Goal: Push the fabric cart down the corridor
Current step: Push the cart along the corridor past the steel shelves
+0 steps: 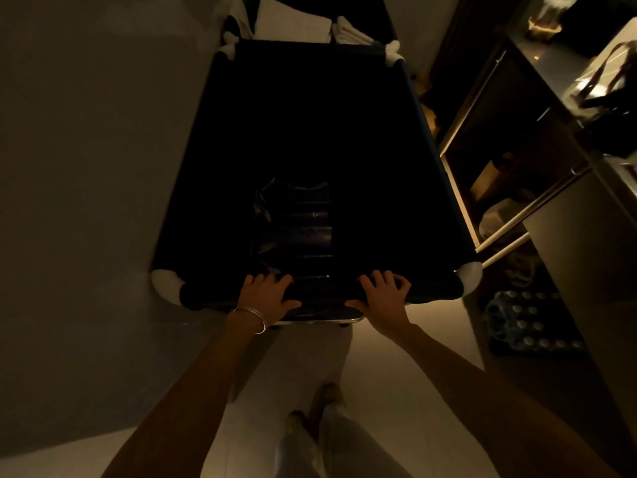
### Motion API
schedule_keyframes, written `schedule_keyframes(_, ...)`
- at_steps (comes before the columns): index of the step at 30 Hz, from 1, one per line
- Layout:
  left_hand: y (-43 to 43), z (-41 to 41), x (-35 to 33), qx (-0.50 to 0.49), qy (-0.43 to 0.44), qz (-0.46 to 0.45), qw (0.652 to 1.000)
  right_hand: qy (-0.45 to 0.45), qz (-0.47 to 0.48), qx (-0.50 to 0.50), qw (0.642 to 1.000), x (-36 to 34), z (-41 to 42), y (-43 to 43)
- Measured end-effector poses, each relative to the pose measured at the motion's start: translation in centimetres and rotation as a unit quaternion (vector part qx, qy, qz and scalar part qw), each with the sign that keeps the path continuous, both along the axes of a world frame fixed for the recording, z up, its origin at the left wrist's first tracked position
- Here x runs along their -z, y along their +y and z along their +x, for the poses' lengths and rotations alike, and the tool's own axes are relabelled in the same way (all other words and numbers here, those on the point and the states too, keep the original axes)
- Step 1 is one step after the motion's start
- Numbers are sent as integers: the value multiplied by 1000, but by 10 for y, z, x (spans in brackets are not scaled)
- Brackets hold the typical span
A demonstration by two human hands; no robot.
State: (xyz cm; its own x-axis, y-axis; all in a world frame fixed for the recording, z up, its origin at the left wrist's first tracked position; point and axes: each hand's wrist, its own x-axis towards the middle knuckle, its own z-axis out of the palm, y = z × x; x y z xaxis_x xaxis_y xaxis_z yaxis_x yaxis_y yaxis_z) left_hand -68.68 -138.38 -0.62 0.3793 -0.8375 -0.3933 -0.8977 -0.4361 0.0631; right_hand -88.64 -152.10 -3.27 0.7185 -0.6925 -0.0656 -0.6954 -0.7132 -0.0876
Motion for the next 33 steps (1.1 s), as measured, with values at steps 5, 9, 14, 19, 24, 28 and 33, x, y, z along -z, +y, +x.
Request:
schedule_keyframes(5, 5, -3, 5, -1, -12, -22, 1000, -2, -4, -6, 1000, 2, 0, 1)
schedule_keyframes(9, 9, -6, 6, -8, -15, -49, 999, 5, 21, -7, 1000, -1, 1, -1)
schedule_keyframes(14, 9, -6, 6, -13, -2, -56, 998, 44, 33, -7, 998, -4, 1, -3)
schedule_keyframes(19, 6, -13, 7, -39, 9, -58, 998, 51, 60, -49, 996, -18, -6, -15)
schedule_keyframes(24, -9, -42, 6, -51, 4, -84, 995, 27, 55, -87, 994, -37, -36, -45)
schedule_keyframes(28, -37, -84, 4, -58, 9, -89, 994, 28, 54, -110, 992, -44, -71, -74)
schedule_keyframes(33, -70, -132, 6, -72, -12, -103, 992, 35, 85, -119, 989, -46, -112, -105)
